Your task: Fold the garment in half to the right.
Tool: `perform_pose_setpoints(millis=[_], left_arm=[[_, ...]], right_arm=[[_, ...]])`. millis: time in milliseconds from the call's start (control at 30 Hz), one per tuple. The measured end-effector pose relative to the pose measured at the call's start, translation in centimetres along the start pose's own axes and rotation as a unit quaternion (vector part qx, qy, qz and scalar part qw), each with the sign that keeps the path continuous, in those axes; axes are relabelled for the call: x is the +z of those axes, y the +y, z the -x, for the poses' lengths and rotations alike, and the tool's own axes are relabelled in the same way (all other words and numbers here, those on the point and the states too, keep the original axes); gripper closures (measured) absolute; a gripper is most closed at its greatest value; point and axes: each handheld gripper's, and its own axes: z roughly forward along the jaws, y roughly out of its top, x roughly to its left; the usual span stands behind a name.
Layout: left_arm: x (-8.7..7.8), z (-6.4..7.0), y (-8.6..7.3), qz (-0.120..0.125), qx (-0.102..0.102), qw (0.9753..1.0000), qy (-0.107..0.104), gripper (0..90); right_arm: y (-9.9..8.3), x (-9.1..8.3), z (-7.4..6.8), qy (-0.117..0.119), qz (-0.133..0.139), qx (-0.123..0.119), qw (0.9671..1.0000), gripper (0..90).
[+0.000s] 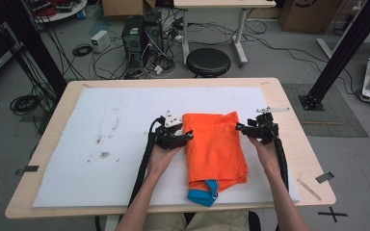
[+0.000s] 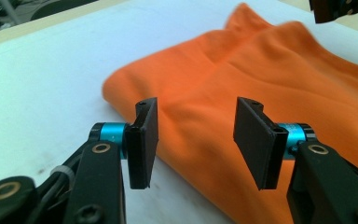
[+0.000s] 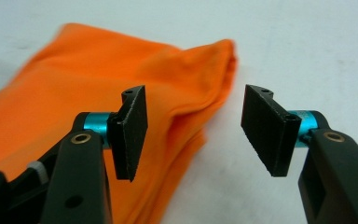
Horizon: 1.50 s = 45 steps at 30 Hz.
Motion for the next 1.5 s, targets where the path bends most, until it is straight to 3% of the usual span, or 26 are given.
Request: perform_pose_setpoints(millis=[33,100,133,233,333,367,400,500,600,667,700,833,933,1000,1067,1100,1167,1333,1433,1500], left_arm=[[-0.3,0.4,-0.2,-0.001,0.005,1.0000,-0.003,50.1],[-0.9,1.0,-0.7,-0.007,0.010,0.9998,-0.013,50.0],[-1.2,1.4,-1.0,-0.005,0.012,0.9997,-0.022,50.0],[-2.0,2.5,-1.6,-0.004,0.019,0.9989,-0.042,50.2],[-2.5,3.9,-2.6,-0.003,0.018,0.9962,-0.085,50.7],[-2.4,4.3,-2.8,-0.007,0.021,0.9958,-0.089,50.9],[-2.3,4.7,-3.2,-0.019,0.029,0.9952,-0.092,51.2],[-1.8,5.3,-4.0,-0.038,0.041,0.9945,-0.089,53.9],[-1.7,5.3,-4.7,-0.042,0.044,0.9942,-0.089,54.8],[-2.0,5.1,-4.6,-0.037,0.037,0.9946,-0.090,53.2],[-2.1,5.0,-4.6,-0.034,0.034,0.9948,-0.090,52.4],[-2.9,4.9,-4.3,-0.023,0.034,0.9957,-0.083,51.9],[-3.3,5.0,-4.1,-0.013,0.033,0.9961,-0.080,51.2],[-3.6,5.1,-4.1,-0.010,0.035,0.9963,-0.077,51.2],[-3.7,5.1,-4.1,-0.006,0.035,0.9963,-0.078,51.2],[-3.8,5.1,-4.1,-0.007,0.035,0.9963,-0.079,51.0],[-3.9,5.1,-4.2,-0.007,0.036,0.9961,-0.081,50.7],[-4.2,5.0,-4.4,-0.001,0.031,0.9955,-0.090,50.7],[-4.1,5.2,-4.5,0.004,0.029,0.9939,-0.107,51.0],[-3.8,5.3,-4.6,-0.011,0.035,0.9934,-0.109,51.3]], right_arm=[[-0.6,-0.8,-0.5,0.003,0.010,-0.009,0.9999,41.4],[-1.7,-2.1,-1.0,-0.013,0.028,-0.016,0.9994,41.2],[-2.2,-2.5,-1.1,-0.002,0.031,-0.010,0.9995,41.3],[-4.1,-3.9,-2.0,0.024,0.013,-0.015,0.9995,44.0],[-6.0,-4.4,-3.3,0.046,-0.014,-0.028,0.9985,43.9],[-6.7,-4.5,-3.9,0.052,-0.030,-0.035,0.9976,44.6],[-7.1,-4.6,-4.2,0.053,-0.038,-0.042,0.9970,46.9],[-8.5,-4.6,-4.8,0.047,-0.062,-0.066,0.9948,67.3],[-9.1,-5.0,-3.8,0.059,-0.058,-0.055,0.9951,74.9],[-9.3,-5.4,-3.3,0.056,-0.050,-0.046,0.9961,74.3],[-9.3,-5.9,-3.2,0.048,-0.033,-0.038,0.9976,66.0],[-9.3,-8.2,-3.1,0.047,0.011,-0.015,0.9987,61.3],[-9.3,-9.2,-4.5,0.059,0.027,-0.052,0.9966,61.1],[-9.6,-9.1,-5.8,0.065,0.015,-0.079,0.9946,61.7],[-10.2,-8.2,-6.8,0.048,-0.014,-0.103,0.9934,68.1],[-10.6,-7.5,-7.0,0.033,-0.034,-0.110,0.9928,76.0],[-11.0,-7.0,-6.8,0.033,-0.033,-0.107,0.9932,86.2],[-11.1,-8.7,-5.8,0.054,0.000,-0.083,0.9951,89.1],[-11.6,-9.2,-4.9,0.056,-0.014,-0.074,0.9956,89.0],[-12.2,-8.7,-4.6,0.058,-0.040,-0.081,0.9942,88.0]])
